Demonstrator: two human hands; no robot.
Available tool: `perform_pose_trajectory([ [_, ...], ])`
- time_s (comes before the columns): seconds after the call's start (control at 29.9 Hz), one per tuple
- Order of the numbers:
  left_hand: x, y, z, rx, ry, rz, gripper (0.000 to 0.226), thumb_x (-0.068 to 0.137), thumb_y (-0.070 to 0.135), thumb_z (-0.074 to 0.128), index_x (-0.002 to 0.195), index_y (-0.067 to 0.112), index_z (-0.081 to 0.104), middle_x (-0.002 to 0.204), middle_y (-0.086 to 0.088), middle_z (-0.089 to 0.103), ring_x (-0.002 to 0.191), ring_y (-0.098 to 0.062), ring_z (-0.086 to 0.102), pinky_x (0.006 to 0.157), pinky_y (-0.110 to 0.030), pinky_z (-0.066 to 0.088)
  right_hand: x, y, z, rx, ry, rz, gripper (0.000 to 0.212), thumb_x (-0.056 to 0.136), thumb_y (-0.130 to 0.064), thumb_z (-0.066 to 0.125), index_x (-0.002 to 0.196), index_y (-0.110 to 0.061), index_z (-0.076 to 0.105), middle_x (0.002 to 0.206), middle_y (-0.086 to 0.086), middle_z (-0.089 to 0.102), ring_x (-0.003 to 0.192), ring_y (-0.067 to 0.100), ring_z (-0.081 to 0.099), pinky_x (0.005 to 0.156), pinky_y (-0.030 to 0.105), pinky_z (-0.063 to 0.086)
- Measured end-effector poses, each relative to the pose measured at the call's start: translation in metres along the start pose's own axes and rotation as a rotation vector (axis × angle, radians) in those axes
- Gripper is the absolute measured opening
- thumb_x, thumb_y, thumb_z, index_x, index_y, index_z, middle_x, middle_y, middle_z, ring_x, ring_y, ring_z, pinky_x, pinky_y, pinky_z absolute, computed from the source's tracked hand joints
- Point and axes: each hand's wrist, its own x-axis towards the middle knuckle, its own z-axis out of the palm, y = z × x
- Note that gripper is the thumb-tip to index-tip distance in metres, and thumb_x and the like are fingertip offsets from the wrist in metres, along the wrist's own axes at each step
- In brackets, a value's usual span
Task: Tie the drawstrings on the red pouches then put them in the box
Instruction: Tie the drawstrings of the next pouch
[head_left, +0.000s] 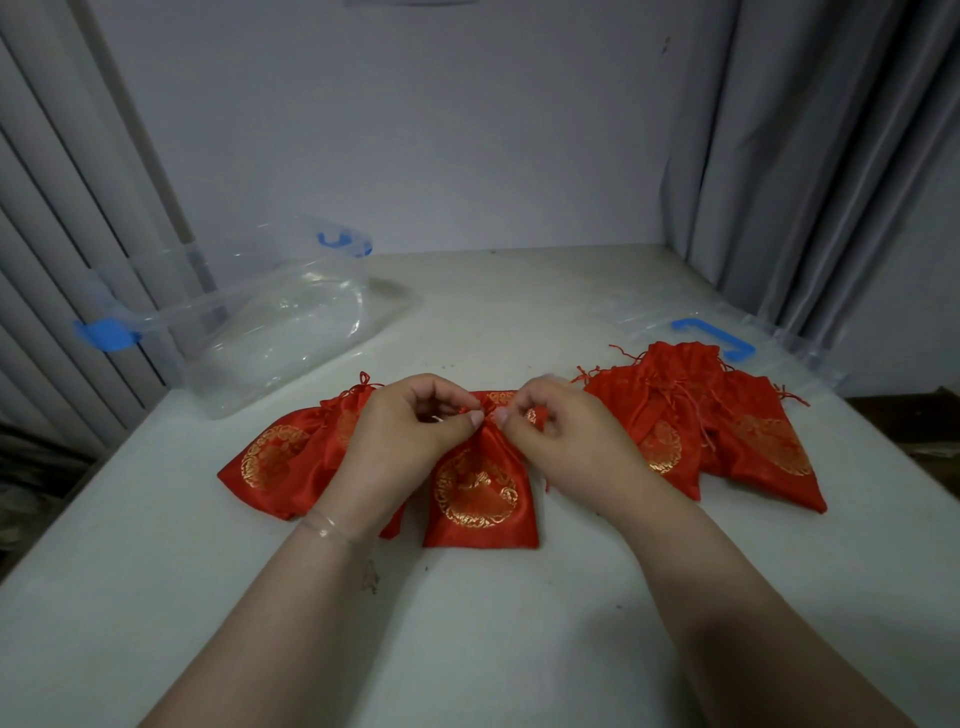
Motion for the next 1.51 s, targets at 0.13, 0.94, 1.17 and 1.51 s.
perform_pose_trajectory([
  [0.13,-0.003,0.005,0.001,0.002,-0.079,0.059,0.014,0.078,-0.004,0.071,0.084,0.008,0.066,0.071,0.001,0.063,0.063,-0.003,0.058,0.060,-0.012,0.046,0.002,-0.005,-0.007,0.298,-0.092,0.045,0.027,0.093,-0.011,0.055,0.112,-0.028,0.062,0.096,-0.014,0.063,0.060,-0.004,0.056,0.059,0.013,0.044],
  [0.94,-0.004,-0.008,0.008,0.764,0.077,0.524,0.011,0.083,0.022,0.058,0.090,0.029,0.063,0.081,0.013,0.065,0.072,-0.009,0.060,0.061,-0.033,0.051,0.004,-0.003,0.004,0.476,-0.121,0.348,0.011,0.090,-0.007,0.059,0.094,-0.014,0.066,0.064,-0.002,0.054,0.050,0.000,0.051,0.054,0.016,0.047],
  [1.17,-0.002,-0.010,0.007,0.838,0.105,0.577,0.017,0.081,0.032,0.057,0.090,0.029,0.071,0.083,0.011,0.072,0.073,-0.014,0.067,0.058,-0.030,0.052,0.005,0.000,-0.003,0.441,-0.168,0.353,0.016,0.082,-0.007,0.067,0.075,-0.021,0.069,0.061,-0.002,0.060,0.058,0.012,0.055,0.060,0.031,0.048],
  [1.51,0.000,-0.013,0.004,0.866,0.046,0.449,0.005,0.091,0.028,0.055,0.088,0.024,0.054,0.076,0.005,0.064,0.070,-0.021,0.058,0.055,-0.033,0.040,0.005,-0.004,0.002,0.201,-0.042,0.244,0.008,0.075,-0.024,0.051,0.067,-0.022,0.051,0.057,-0.002,0.049,0.060,0.024,0.053,0.065,0.049,0.053],
])
